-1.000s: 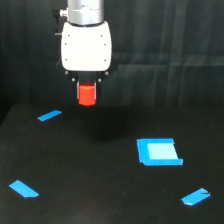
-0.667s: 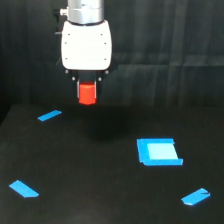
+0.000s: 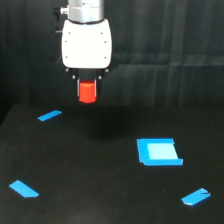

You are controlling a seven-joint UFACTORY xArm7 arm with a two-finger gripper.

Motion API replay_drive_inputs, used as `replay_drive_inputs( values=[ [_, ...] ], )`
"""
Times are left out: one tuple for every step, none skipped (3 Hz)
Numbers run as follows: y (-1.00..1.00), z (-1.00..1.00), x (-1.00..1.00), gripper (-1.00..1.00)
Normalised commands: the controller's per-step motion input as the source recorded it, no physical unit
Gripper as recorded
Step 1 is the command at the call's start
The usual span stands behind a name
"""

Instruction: Pick up the red object from the table

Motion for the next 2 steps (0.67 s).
replay_drive_inputs(
  values=[
    [0.10,0.17,0.08,-0.95],
    [0.04,0.10,-0.01,-0.98]
  ],
)
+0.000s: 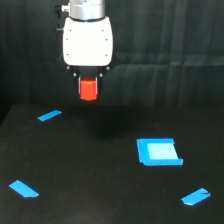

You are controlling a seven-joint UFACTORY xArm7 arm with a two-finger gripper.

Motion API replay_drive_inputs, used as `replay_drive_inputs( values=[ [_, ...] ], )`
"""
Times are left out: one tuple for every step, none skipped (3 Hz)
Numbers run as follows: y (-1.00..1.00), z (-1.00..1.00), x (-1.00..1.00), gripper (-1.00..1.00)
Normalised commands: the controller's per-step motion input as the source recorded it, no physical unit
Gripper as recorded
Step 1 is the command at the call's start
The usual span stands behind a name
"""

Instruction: Pick up the red object from the table

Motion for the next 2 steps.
replay_drive_inputs(
  values=[
    [-0.07,0.04,0.08,-0.99],
    [-0.01,-0.04,-0.03,-1.00]
  ],
)
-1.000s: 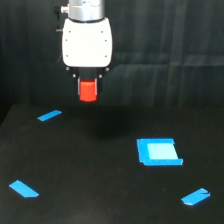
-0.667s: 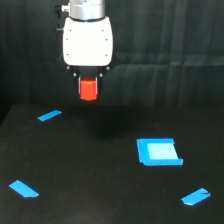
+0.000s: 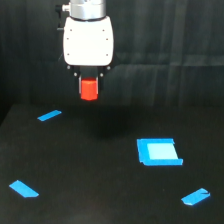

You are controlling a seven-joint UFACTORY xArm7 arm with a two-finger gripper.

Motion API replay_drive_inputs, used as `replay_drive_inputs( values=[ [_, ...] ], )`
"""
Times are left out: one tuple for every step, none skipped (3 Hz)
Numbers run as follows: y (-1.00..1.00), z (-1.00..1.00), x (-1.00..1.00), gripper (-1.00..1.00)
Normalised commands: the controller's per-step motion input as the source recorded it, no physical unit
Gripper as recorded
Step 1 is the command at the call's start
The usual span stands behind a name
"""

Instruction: Pick up the red object from the table

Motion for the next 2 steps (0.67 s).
replay_drive_inputs(
  values=[
    [0.03,0.09,-0.03,-1.00],
    [0.00,0.06,-0.06,-0.90]
  ],
)
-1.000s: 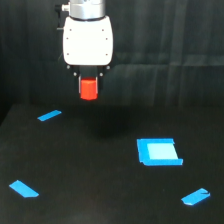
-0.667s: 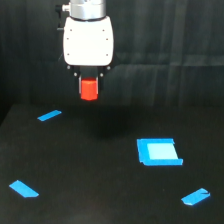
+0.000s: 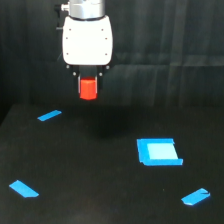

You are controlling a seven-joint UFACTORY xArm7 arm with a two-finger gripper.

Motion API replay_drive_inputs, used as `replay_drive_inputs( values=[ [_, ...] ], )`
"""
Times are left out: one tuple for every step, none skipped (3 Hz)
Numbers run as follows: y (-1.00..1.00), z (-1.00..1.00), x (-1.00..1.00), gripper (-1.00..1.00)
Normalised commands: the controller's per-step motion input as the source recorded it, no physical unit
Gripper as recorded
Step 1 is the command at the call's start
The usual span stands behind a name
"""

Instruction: Pick up the red object from the table

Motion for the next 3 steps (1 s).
replay_drive_inputs(
  values=[
    [0.02,-0.10,0.02,-0.96],
    [0.00,0.04,-0.06,-0.98],
    [0.00,0.03,0.04,-0.99]
  ],
)
